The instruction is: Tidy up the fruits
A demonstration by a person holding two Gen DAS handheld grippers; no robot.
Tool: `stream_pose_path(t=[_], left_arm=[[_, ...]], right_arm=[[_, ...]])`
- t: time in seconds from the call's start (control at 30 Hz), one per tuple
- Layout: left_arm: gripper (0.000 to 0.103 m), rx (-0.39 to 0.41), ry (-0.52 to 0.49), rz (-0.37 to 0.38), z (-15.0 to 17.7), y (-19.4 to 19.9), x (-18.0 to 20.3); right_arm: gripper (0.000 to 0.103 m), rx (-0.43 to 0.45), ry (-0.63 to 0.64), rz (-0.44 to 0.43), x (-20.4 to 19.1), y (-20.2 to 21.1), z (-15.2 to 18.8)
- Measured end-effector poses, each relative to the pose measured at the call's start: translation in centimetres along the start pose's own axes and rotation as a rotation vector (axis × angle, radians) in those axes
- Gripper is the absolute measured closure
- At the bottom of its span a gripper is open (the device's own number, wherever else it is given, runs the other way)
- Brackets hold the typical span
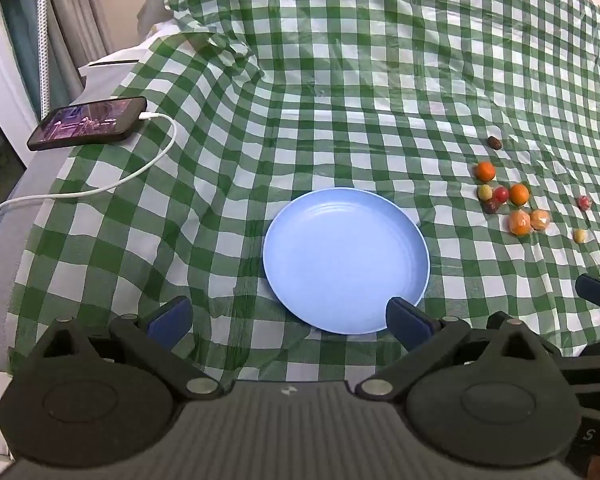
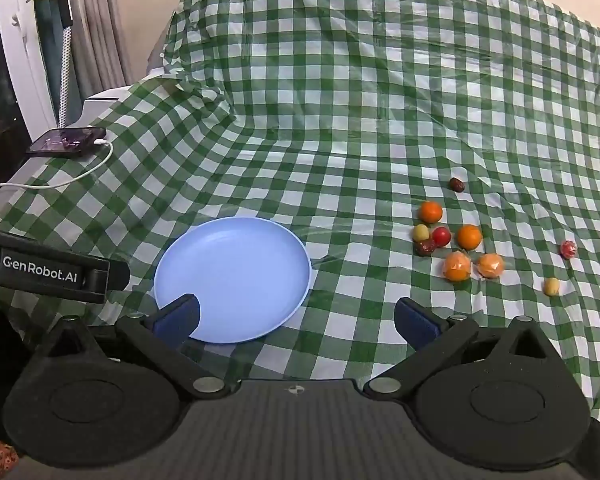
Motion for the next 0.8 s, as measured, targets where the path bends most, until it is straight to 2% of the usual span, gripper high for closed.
stream_pose_path(t=[0.8], left_arm=[[0.0, -0.009, -0.015, -0.011, -0.07, -0.26, -0.53]], right_arm=[[0.0, -0.017, -0.01, -0.003, -0.15, -0.28, 0.21]])
Point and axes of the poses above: each gripper's, at about its wrist camera, not at the fingertips, and y roughly against the way its jaws point, x to its right, z to its underside, the point moved 2 cm from there along -y, roughly the way its jaws point, and after that the axes turned 11 degrees about -x, right-handed, at the moved point
